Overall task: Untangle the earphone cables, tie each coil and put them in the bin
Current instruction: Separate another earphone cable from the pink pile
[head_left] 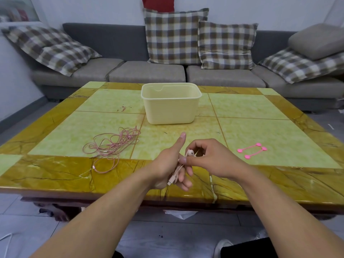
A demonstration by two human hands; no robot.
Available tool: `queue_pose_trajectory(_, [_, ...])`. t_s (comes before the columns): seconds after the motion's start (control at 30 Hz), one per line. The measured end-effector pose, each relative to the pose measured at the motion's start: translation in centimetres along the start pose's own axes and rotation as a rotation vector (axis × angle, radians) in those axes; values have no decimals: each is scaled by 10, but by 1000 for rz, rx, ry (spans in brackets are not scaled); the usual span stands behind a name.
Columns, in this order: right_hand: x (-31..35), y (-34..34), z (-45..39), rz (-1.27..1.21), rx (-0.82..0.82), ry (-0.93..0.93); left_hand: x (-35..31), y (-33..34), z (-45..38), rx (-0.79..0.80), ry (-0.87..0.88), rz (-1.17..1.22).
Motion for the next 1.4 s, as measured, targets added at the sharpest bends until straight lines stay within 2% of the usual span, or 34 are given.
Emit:
queue_pose_trajectory(0.17, [0,-3,1,-21,7,25,-1,3,-1,-84,25,26])
queue_pose_trajectory(0.3, [2,-5,3,-95,40,23,-2,-3,-4,-253,102,115])
queue_pose_trajectory(0.43, [-3,-4,1,-155,-37,57,3,-2,-11,-373,139,144])
queue_pose_trajectory(0.67, [-13,0,-2,-368,-89,127,7,-15,-17,-467,112,230])
queue_pose_trajectory(0.83, [-17,-1,-3,-376,-104,161,6,-16,-16,-487,161,178])
queue_pose_trajectory(0.93, [-19,-2,-3,-335,-113,172,1,-19,-12,-542,256,59])
queue_pose_trajectory(1.0, [-21,-4,-3,-304,-124,183,-4,-21,-7,-588,346,-126])
queue_pose_trajectory(1.1, [-24,-9,-3,-305,-154,201,-8,-14,-1,-507,490,-533])
queue_pose_trajectory(1.2, [-27,-10,-4,-351,-146,227,5,2,-4,-435,461,-979])
queue_pose_trajectory(1.27, [-29,-8,-4,-390,-124,259,11,8,-8,-487,460,-1036])
queue_pose_trajectory(1.33, [-30,-6,-2,-392,-109,277,14,7,-15,-515,438,-962])
queue_pose_trajectory(1.4, [-32,-7,-1,-363,-117,283,17,5,-23,-440,379,-900])
Point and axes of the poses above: each hand's wrist, its own z-axis away from the middle knuckle, its own y-axis out of the palm, x = y × z, the point moved 5 cm from there along -z, towards the middle knuckle, and after that the axes turned 4 degrees about -y, right-handed, at the moved point
